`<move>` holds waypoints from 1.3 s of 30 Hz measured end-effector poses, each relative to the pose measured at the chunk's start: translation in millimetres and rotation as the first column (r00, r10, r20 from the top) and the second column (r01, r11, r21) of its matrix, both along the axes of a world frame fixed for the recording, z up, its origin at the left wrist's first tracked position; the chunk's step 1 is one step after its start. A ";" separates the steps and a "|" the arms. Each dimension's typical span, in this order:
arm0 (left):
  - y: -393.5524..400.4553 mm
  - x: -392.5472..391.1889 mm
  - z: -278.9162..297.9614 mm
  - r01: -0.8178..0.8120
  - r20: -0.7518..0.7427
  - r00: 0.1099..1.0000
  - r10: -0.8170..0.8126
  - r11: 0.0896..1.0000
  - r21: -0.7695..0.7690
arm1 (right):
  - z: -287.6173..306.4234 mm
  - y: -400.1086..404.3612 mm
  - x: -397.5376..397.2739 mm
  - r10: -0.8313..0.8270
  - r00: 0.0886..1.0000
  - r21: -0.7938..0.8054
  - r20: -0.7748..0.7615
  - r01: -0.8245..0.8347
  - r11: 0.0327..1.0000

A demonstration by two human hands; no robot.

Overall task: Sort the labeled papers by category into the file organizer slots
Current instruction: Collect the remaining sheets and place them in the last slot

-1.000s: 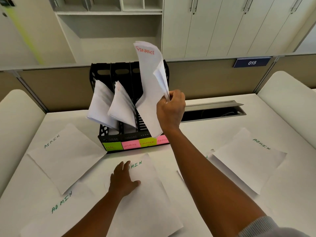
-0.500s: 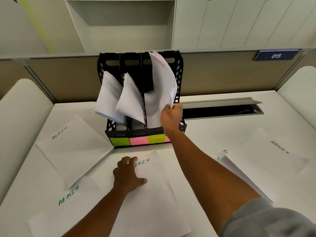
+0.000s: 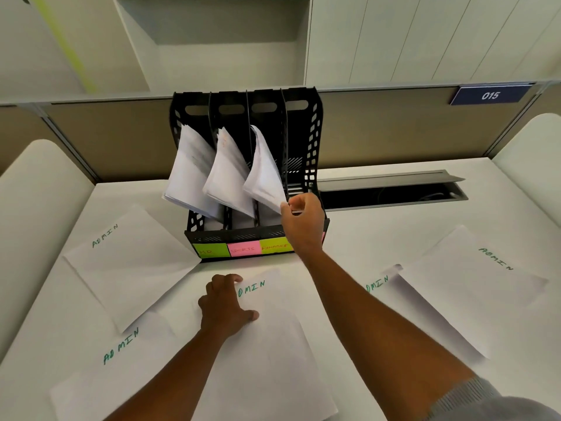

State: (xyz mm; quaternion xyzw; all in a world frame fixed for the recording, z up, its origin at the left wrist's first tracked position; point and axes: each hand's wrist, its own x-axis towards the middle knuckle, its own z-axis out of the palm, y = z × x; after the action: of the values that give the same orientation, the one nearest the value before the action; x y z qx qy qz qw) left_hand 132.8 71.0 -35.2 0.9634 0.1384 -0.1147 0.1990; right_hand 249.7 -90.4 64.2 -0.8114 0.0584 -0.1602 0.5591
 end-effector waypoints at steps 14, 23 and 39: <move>77.6 -3.5 7.4 -0.356 0.255 0.909 0.329 0.932 0.071 | -86.2 8.8 -103.6 0.451 0.819 -0.296 -0.355 -0.556 0.777; 128.8 6.6 5.6 -0.373 0.068 0.928 0.367 0.899 0.230 | -83.8 12.6 -104.7 0.489 0.683 -0.234 -0.543 -0.682 0.693; 124.2 -40.4 25.1 -0.427 0.397 0.864 0.308 0.866 0.258 | -48.6 54.6 -117.7 0.540 0.586 0.183 -0.604 -0.558 0.809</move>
State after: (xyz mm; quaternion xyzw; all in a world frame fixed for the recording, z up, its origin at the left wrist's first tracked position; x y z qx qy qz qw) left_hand 92.4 195.2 -10.2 0.9427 0.3030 0.1209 0.0704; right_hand 132.0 -35.8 15.6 -0.8014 -0.0131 0.3007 0.5168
